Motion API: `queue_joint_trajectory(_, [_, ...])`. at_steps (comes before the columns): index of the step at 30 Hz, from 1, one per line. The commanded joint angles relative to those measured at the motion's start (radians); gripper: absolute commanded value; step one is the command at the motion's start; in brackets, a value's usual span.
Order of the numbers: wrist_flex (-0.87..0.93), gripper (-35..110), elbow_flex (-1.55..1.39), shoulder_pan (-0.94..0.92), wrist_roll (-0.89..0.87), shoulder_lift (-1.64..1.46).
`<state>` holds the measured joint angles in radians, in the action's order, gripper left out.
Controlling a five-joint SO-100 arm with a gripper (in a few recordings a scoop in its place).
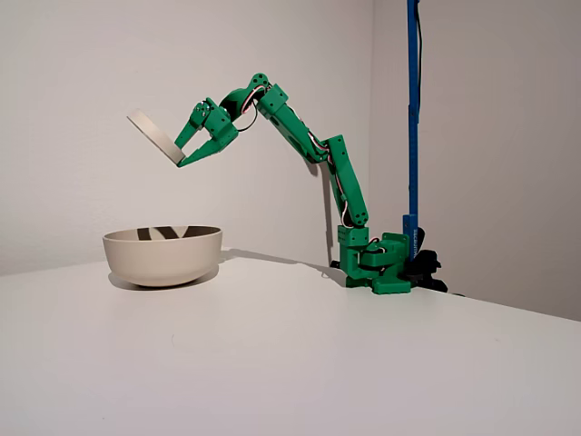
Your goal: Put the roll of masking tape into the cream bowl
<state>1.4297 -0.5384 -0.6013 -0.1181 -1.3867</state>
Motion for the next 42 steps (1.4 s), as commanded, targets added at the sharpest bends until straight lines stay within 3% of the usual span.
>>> queue_joint_trajectory(1, [-0.029,-8,0.066,-0.129,0.028,-0.089])
queue_joint_trajectory(19, [-0.021,-8,0.066,-0.430,0.218,0.232])
queue_joint_trajectory(39, [0.006,-8,0.066,-0.357,0.245,0.371])
queue_joint_trajectory(42, [0.026,8,0.066,-0.348,0.235,0.365])
